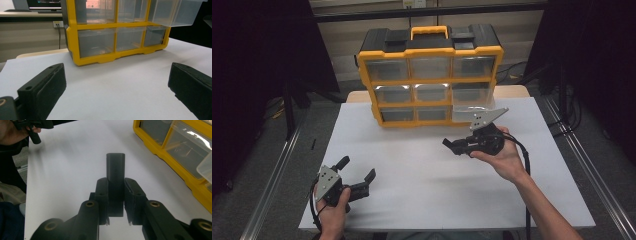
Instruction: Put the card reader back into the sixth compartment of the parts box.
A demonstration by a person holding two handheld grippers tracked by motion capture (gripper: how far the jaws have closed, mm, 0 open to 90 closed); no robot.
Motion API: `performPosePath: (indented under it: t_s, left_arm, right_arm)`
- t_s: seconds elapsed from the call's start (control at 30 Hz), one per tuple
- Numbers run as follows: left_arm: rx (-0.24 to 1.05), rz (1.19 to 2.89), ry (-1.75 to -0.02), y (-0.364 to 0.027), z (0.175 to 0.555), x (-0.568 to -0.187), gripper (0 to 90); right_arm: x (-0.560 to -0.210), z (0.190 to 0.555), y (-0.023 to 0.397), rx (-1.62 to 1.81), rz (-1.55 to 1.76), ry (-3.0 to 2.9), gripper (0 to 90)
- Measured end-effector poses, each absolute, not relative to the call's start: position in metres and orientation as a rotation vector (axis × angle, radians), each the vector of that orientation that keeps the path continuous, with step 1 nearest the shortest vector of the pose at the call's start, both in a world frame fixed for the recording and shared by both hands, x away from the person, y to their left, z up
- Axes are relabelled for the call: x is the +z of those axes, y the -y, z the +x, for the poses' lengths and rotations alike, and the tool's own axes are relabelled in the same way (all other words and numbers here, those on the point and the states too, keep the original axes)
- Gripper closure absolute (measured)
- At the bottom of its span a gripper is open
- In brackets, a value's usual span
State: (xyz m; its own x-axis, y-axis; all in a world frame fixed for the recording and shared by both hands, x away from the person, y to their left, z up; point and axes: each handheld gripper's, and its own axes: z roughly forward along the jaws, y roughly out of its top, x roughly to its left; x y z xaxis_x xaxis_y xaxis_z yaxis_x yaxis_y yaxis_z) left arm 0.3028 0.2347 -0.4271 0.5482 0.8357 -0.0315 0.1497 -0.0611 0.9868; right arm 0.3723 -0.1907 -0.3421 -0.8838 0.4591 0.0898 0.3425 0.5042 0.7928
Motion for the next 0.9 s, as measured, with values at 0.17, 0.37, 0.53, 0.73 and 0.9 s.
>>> performPosePath:
  t_s: [0.17, 0.37, 0.53, 0.73, 0.9]
  left_arm:
    - [0.691, 1.549, -0.868, -0.234, 0.304, -0.427, 1.8]
    - [0.694, 1.549, -0.88, -0.238, 0.304, -0.427, 1.8]
    - [0.693, 1.544, -0.886, -0.237, 0.305, -0.427, 1.8]
    - [0.675, 1.542, -0.887, -0.236, 0.306, -0.428, 1.8]
    - [0.685, 1.538, -0.891, -0.238, 0.306, -0.427, 1.7]
  right_arm:
    - [-0.333, 0.372, 0.195, 1.336, 0.705, -2.583, 73.9]
    - [-0.316, 0.375, 0.204, 1.351, 0.694, -2.539, 73.9]
    - [-0.302, 0.376, 0.205, 1.34, 0.686, -2.521, 73.9]
    - [-0.284, 0.378, 0.204, 1.33, 0.654, -2.499, 73.9]
    - [-0.276, 0.381, 0.206, 1.325, 0.647, -2.484, 73.8]
